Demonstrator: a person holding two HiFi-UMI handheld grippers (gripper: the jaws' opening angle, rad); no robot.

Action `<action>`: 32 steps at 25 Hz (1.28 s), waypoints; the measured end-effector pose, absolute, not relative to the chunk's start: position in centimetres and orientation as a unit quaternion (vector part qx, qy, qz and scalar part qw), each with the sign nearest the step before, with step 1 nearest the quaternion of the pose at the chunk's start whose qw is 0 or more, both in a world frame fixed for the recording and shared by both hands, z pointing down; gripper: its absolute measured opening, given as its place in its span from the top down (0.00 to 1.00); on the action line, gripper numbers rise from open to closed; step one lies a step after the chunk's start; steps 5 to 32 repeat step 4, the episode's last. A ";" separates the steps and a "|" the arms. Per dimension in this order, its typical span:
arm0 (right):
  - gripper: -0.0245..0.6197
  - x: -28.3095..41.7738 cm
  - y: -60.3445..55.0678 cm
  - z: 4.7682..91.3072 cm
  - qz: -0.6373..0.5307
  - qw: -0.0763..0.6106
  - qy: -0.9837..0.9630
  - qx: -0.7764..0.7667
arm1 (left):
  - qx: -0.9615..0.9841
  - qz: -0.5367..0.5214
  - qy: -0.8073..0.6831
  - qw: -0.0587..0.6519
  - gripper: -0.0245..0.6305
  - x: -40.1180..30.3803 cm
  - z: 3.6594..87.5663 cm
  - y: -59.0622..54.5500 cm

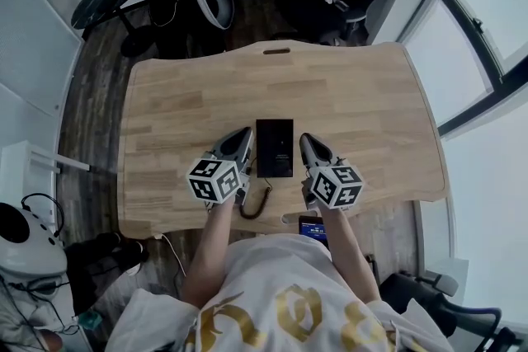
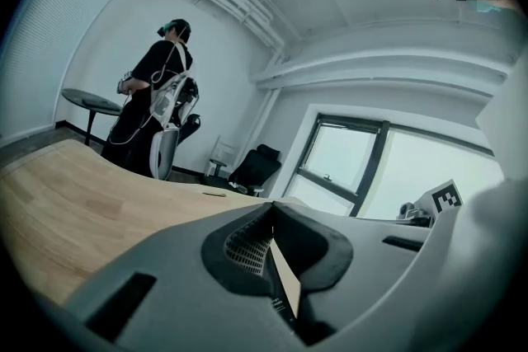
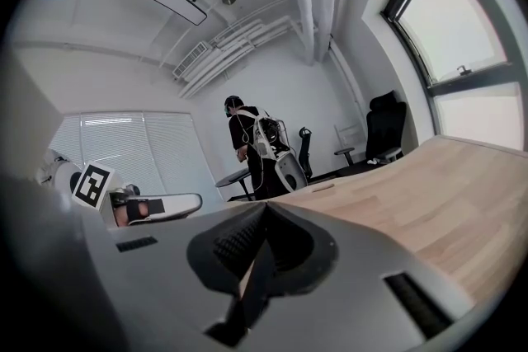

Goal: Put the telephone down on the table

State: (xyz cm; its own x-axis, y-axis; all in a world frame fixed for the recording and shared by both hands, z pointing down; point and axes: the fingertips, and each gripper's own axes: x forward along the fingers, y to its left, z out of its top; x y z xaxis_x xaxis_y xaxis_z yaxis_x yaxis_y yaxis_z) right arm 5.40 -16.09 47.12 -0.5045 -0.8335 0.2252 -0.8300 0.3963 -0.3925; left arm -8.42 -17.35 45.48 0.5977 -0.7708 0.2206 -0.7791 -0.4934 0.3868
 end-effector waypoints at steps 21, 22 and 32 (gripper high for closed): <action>0.94 5.7 -16.1 47.4 -0.237 0.004 0.835 -0.497 | 0.865 0.012 -0.446 0.231 0.95 -8.0 45.7 -17.4; 0.94 5.7 -16.1 47.4 -0.237 0.004 0.835 -0.497 | 0.865 0.012 -0.446 0.231 0.95 -8.0 45.7 -17.4; 0.94 5.7 -16.1 47.4 -0.237 0.004 0.835 -0.497 | 0.865 0.012 -0.446 0.231 0.95 -8.0 45.7 -17.4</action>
